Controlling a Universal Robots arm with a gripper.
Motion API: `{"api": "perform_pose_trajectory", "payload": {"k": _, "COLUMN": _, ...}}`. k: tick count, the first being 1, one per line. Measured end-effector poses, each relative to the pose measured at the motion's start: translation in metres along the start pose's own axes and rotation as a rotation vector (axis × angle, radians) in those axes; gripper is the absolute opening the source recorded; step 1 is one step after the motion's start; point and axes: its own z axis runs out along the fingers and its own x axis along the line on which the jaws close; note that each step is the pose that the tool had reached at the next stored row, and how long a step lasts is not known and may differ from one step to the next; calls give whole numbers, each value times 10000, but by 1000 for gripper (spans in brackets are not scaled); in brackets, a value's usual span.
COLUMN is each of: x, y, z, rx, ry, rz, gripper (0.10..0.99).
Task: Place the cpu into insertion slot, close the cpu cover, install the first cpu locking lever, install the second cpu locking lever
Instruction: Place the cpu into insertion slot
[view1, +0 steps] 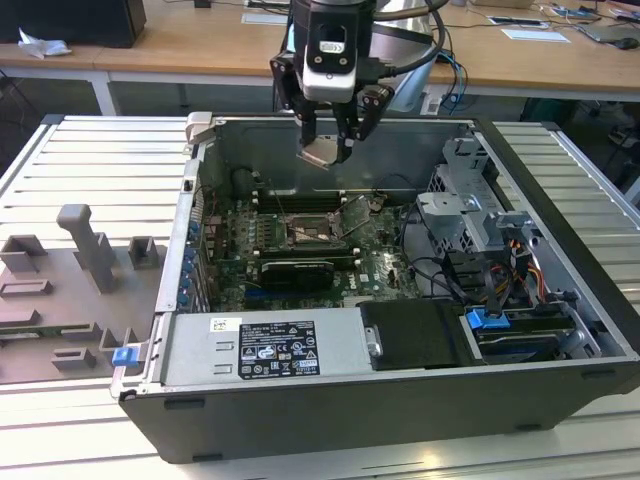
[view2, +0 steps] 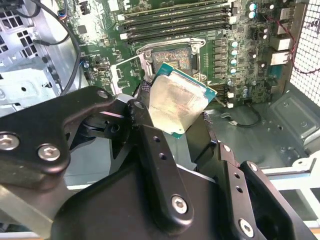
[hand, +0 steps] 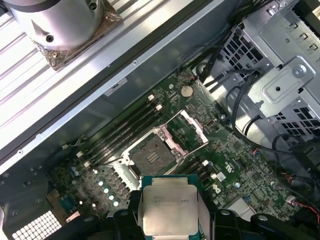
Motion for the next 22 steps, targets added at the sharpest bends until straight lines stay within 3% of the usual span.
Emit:
{"api": "perform_pose_trajectory", "payload": {"k": 7, "x": 0, "y": -2, "z": 20, "rx": -14, "ry": -62, "rz": 697, "gripper": 533}}
{"api": "perform_pose_trajectory", "payload": {"k": 15, "x": -1, "y": -6, "z": 61, "rx": -36, "ry": -181, "rz": 1995, "gripper": 533}}
{"api": "perform_pose_trajectory", "payload": {"k": 22, "x": -1, "y": -7, "z": 79, "rx": -49, "ry": -237, "rz": 2626, "gripper": 533}}
